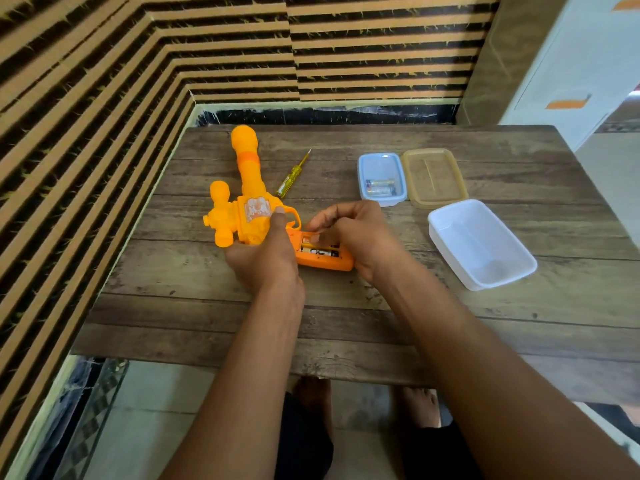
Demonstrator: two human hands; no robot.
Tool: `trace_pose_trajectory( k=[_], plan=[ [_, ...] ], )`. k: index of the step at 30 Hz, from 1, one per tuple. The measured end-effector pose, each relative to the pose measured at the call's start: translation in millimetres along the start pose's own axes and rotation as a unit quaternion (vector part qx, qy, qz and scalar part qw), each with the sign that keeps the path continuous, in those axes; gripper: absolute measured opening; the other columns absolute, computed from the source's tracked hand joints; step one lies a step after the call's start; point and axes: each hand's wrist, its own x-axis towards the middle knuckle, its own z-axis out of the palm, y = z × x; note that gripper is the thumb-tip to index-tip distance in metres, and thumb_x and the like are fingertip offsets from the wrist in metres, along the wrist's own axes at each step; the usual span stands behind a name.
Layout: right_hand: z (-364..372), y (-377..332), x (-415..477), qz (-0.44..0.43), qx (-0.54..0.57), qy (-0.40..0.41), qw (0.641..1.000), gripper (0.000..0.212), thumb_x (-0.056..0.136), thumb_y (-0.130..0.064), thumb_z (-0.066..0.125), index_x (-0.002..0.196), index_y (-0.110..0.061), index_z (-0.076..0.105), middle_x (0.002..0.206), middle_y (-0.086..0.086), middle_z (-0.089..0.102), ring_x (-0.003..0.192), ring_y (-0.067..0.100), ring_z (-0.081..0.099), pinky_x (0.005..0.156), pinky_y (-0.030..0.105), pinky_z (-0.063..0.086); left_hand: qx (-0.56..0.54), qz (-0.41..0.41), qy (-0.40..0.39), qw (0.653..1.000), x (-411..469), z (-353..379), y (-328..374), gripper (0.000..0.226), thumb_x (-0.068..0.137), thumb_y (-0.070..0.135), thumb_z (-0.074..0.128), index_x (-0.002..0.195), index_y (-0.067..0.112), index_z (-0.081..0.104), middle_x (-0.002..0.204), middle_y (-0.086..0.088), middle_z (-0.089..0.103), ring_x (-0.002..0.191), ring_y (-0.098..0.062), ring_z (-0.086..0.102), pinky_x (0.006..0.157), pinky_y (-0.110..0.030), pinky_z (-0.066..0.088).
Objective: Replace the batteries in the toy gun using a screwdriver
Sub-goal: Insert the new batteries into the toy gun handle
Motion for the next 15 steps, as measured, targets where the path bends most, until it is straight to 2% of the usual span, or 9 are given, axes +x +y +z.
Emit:
trace_pose_trajectory(
  k=[3, 6, 8, 10, 13, 15],
  plan=[
    [-2, -2, 1, 0.015, 0.019, 0.011, 1.000, 0.033, 0.067, 0.020, 0.075, 0.066, -0.013, 0.075, 0.065, 0.003, 0.070, 0.075, 0.018, 0.067, 0.074, 0.032, 0.058, -0.008, 0.000, -0.004, 1.000, -3, 1, 0, 0.053, 0.075, 0.025, 0.093, 0.123, 0.025, 0.070, 0.109, 0.009, 0.078, 0.093, -0.014, 0.076, 0.089, -0.050, 0.063],
    [1, -7, 1, 0.043, 0.015, 0.022, 0.999, 0.034, 0.068, 0.024, 0.068, 0.067, -0.009, 0.074, 0.058, 0.003, 0.070, 0.057, 0.010, 0.069, 0.059, 0.023, 0.055, -0.020, 0.010, -0.014, 1.000, -1, 0, 0, 0.056, 0.077, 0.021, 0.092, 0.127, 0.022, 0.069, 0.109, 0.010, 0.076, 0.091, -0.008, 0.074, 0.091, -0.044, 0.063],
    [4, -10, 1, 0.055, 0.011, 0.030, 0.998, 0.034, 0.068, 0.026, 0.061, 0.067, -0.007, 0.073, 0.055, 0.003, 0.069, 0.050, 0.011, 0.069, 0.057, 0.022, 0.054, -0.020, 0.012, -0.021, 1.000, 0, -2, -1, 0.057, 0.076, 0.020, 0.092, 0.128, 0.022, 0.068, 0.110, 0.010, 0.076, 0.091, -0.009, 0.074, 0.091, -0.044, 0.063],
    [6, -10, 0, 0.053, 0.002, 0.041, 0.998, 0.035, 0.067, 0.025, 0.060, 0.065, -0.008, 0.072, 0.055, 0.004, 0.069, 0.054, 0.015, 0.072, 0.061, 0.025, 0.057, -0.021, 0.001, -0.021, 1.000, 0, -3, 0, 0.058, 0.075, 0.022, 0.093, 0.128, 0.023, 0.068, 0.113, 0.008, 0.077, 0.095, -0.014, 0.075, 0.091, -0.047, 0.063],
    [9, -11, -1, 0.038, -0.025, 0.076, 0.996, 0.029, 0.072, 0.019, 0.061, 0.064, -0.006, 0.073, 0.066, 0.008, 0.075, 0.070, 0.023, 0.078, 0.072, 0.035, 0.064, -0.015, 0.000, -0.020, 1.000, 0, -4, 0, 0.060, 0.075, 0.025, 0.093, 0.129, 0.024, 0.067, 0.115, 0.006, 0.077, 0.098, -0.019, 0.076, 0.091, -0.050, 0.062],
    [14, -11, 0, 0.018, -0.053, 0.103, 0.993, 0.021, 0.079, 0.010, 0.059, 0.069, 0.001, 0.074, 0.070, 0.014, 0.077, 0.063, 0.022, 0.077, 0.071, 0.041, 0.066, -0.003, 0.006, -0.015, 1.000, -2, -6, 1, 0.059, 0.073, 0.028, 0.093, 0.126, 0.026, 0.068, 0.112, 0.008, 0.077, 0.097, -0.019, 0.076, 0.090, -0.051, 0.063]
  ],
)
